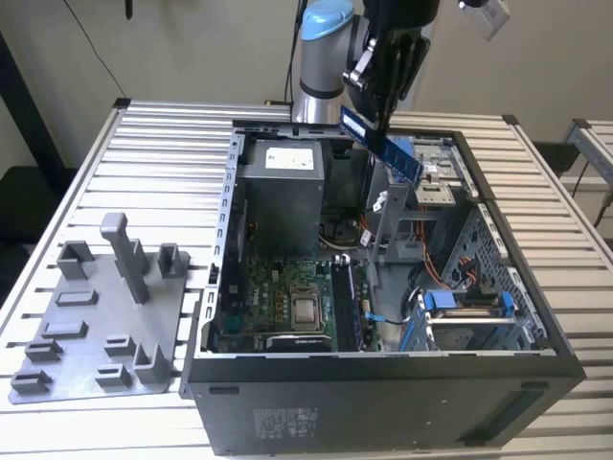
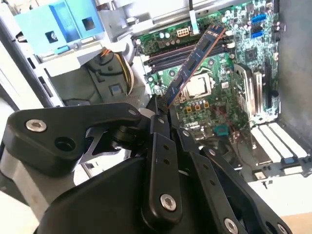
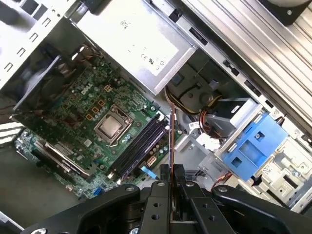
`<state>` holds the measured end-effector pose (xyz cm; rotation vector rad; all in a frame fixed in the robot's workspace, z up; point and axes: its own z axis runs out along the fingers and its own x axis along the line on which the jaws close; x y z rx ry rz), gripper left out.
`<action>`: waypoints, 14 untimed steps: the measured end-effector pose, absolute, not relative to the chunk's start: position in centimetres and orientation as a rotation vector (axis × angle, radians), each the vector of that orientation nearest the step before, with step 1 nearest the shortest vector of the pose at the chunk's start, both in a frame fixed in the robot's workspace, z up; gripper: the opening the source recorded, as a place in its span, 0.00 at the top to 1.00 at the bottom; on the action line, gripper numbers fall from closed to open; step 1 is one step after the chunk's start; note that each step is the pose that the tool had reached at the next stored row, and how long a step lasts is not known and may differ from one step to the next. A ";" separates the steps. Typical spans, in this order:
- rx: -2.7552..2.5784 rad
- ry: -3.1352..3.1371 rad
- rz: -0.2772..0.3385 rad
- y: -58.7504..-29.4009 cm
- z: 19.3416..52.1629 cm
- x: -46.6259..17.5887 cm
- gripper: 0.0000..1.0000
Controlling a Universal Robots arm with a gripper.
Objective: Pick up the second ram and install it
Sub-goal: 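Insert the second ram into the second slot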
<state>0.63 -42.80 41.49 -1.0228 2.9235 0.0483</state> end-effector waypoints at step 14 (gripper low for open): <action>-0.715 3.011 0.041 -42.8 41.3 0.6 0.86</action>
